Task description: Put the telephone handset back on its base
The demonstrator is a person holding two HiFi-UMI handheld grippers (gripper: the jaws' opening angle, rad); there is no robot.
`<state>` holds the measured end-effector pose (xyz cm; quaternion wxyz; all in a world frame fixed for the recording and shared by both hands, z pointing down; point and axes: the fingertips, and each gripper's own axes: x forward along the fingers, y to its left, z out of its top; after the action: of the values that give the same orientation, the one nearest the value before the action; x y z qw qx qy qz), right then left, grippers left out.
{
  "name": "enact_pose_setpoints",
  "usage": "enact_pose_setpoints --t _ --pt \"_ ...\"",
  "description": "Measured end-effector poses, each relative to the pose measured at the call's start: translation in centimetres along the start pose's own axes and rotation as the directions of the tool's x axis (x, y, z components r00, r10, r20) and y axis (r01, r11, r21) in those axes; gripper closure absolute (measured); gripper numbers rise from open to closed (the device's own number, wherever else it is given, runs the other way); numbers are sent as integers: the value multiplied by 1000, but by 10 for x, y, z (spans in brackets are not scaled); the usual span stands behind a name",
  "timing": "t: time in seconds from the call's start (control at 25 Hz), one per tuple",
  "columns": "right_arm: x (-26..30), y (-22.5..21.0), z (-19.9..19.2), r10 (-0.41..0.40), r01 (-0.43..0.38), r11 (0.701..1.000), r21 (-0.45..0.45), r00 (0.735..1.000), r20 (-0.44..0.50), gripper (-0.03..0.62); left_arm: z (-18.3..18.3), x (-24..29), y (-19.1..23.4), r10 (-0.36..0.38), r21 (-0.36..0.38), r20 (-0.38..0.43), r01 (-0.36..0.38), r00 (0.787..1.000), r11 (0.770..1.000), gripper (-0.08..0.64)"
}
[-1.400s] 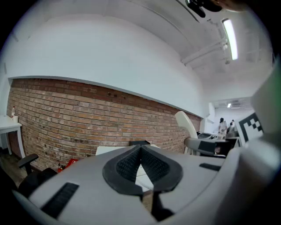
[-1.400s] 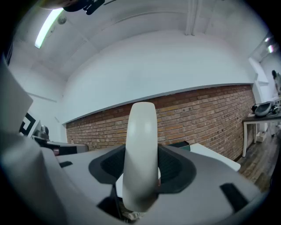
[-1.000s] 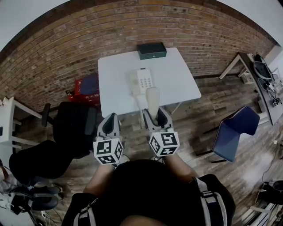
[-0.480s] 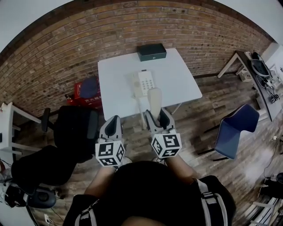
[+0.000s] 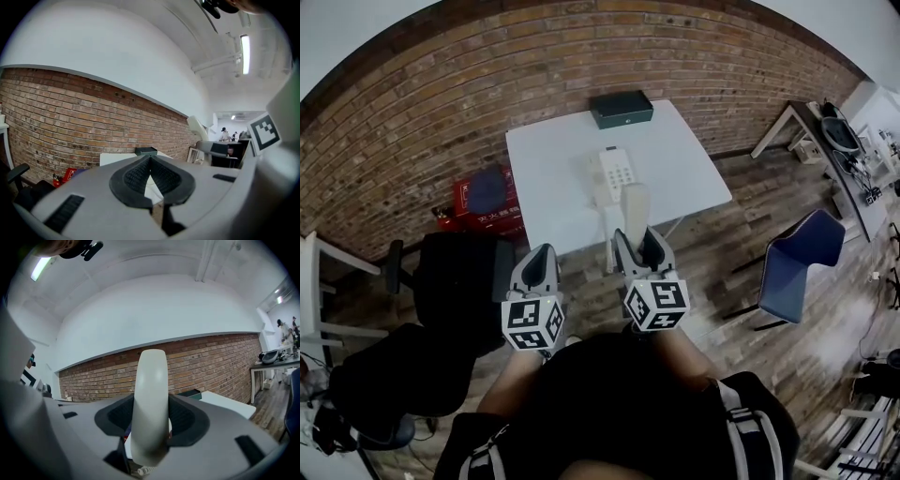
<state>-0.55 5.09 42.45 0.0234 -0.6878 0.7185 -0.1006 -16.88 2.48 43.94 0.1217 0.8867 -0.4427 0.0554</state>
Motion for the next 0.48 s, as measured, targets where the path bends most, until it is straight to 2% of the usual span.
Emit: enact_pose_setpoints --t 0.24,0.48 --pt "11 5 4 -21 21 1000 -15 1000 12 390 -7 2 17 -13 -17 -21 13 1000 1000 560" --pt "35 -12 7 -29 29 1000 -5 999 20 390 -7 22 27 3 -10 -29 -3 1000 1000 560"
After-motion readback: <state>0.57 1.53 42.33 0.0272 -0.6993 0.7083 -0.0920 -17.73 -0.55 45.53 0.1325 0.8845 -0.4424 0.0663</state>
